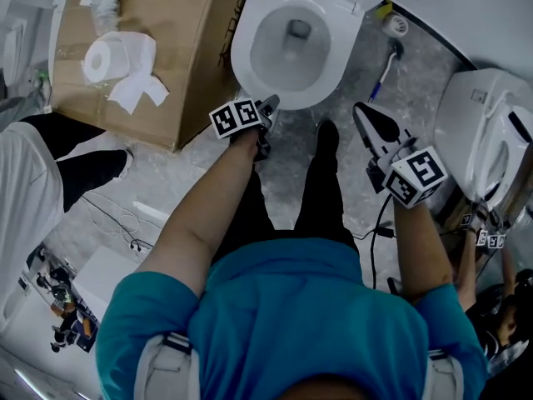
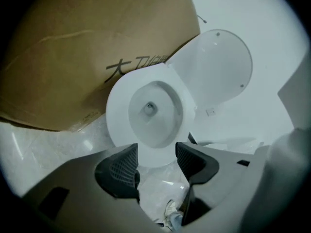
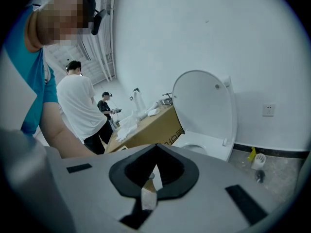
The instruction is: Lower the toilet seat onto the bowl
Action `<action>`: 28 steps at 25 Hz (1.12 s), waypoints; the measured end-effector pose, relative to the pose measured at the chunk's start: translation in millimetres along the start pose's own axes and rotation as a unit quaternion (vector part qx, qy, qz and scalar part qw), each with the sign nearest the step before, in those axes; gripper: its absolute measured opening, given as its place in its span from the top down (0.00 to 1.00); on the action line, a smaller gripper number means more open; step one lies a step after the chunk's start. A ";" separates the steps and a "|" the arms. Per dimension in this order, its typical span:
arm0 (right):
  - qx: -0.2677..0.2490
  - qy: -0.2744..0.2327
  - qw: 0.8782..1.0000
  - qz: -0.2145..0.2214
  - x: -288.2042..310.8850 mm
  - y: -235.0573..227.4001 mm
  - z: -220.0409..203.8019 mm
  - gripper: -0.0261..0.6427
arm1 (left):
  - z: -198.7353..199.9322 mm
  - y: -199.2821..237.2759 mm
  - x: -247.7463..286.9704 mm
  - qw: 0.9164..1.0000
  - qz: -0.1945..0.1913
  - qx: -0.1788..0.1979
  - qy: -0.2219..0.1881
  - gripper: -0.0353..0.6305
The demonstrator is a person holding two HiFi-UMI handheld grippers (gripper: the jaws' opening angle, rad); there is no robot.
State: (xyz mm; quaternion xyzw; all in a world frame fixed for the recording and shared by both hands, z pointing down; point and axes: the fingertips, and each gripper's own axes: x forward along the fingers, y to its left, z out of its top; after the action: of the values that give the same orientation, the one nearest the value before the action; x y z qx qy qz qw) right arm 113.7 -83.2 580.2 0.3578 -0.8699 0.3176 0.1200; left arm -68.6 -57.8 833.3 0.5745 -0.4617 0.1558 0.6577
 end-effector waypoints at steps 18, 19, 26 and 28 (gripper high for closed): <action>-0.017 -0.064 0.995 -0.073 -75.9 71.2 117.8 0.96 | 86.3 -222.3 -210.3 0.943 -0.186 0.254 -0.103 0.94; -0.018 -0.071 0.994 -0.075 -80.0 75.5 128.6 0.96 | 90.9 -238.6 -228.0 0.936 -0.200 0.267 -0.111 0.94; -0.050 -0.113 0.989 -0.077 -104.7 117.5 203.6 0.96 | 116.2 -332.9 -353.4 0.877 -0.274 0.358 -0.170 0.94; -0.057 -0.124 0.987 -0.081 -111.0 129.8 223.1 0.96 | 122.0 -348.5 -386.1 0.862 -0.287 0.376 -0.184 0.94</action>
State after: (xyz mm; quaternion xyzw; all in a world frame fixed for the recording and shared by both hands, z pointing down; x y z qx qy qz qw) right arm 106.4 -94.7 299.6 0.4560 -0.8630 0.2101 0.0568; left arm -67.2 -143.4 306.0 0.9033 -0.2953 0.0138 0.3109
